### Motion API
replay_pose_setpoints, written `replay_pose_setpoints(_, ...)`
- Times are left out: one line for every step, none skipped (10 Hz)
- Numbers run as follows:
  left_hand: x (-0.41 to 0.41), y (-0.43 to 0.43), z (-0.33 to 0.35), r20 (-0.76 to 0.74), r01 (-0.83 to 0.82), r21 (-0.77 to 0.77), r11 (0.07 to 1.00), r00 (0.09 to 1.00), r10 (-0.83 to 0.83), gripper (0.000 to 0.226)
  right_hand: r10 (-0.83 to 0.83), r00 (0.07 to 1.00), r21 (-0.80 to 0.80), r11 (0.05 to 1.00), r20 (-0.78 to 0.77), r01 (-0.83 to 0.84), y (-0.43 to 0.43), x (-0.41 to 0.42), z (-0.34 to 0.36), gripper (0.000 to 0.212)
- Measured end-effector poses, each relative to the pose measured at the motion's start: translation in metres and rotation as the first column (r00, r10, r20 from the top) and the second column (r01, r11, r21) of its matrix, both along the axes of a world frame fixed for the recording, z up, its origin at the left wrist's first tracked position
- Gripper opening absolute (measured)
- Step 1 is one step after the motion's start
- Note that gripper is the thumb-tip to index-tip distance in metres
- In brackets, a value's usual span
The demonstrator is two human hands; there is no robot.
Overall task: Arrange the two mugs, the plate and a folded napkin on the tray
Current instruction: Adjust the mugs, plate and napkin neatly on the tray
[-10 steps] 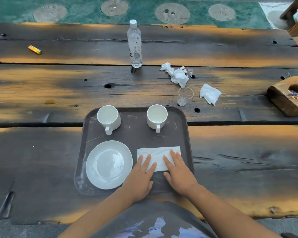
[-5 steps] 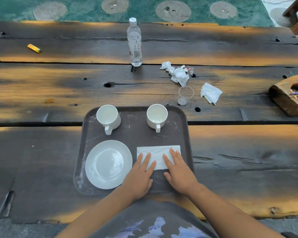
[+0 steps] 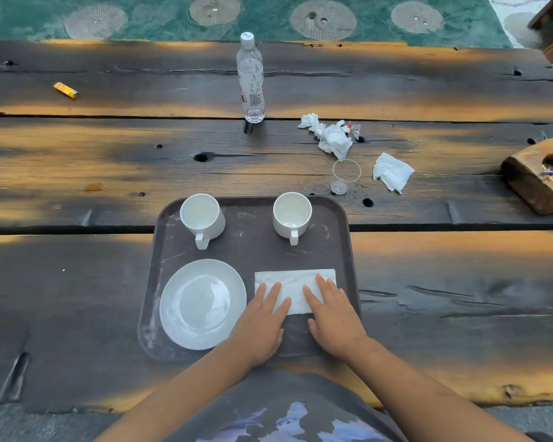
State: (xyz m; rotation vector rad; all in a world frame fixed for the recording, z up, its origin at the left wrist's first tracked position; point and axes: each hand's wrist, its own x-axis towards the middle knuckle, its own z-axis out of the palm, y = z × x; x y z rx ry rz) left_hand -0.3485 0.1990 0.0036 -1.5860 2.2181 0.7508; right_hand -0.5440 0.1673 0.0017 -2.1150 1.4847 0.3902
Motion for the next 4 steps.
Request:
replay_pose_setpoints(-0.003, -0.009, 0.006, 0.009, -0.028, 0.032, 0.999, 1.000, 0.028, 0.064, -0.008, 1.000, 0.003, 1.000, -0.010, 0.008, -0.003, 0.003, 0.005, 0.066)
replay_pose_setpoints(-0.004, -0.012, 0.012, 0.001, -0.050, 0.040, 0.998, 0.999, 0.050, 0.067, -0.006, 1.000, -0.006, 1.000, -0.012, 0.006, -0.005, 0.004, 0.011, 0.065)
replay_pose_setpoints(-0.004, -0.004, 0.014, -0.015, -0.088, 0.029, 0.996, 0.996, 0.088, 0.069, -0.030, 0.999, -0.020, 0.999, 0.037, 0.030, -0.004, 0.004, 0.017, 0.065)
replay_pose_setpoints(-0.004, 0.007, 0.020, -0.035, -0.177, 0.023, 0.984, 0.983, 0.178, 0.067, -0.049, 0.994, -0.027, 0.998, 0.102, 0.052, -0.001, 0.004, 0.025, 0.063)
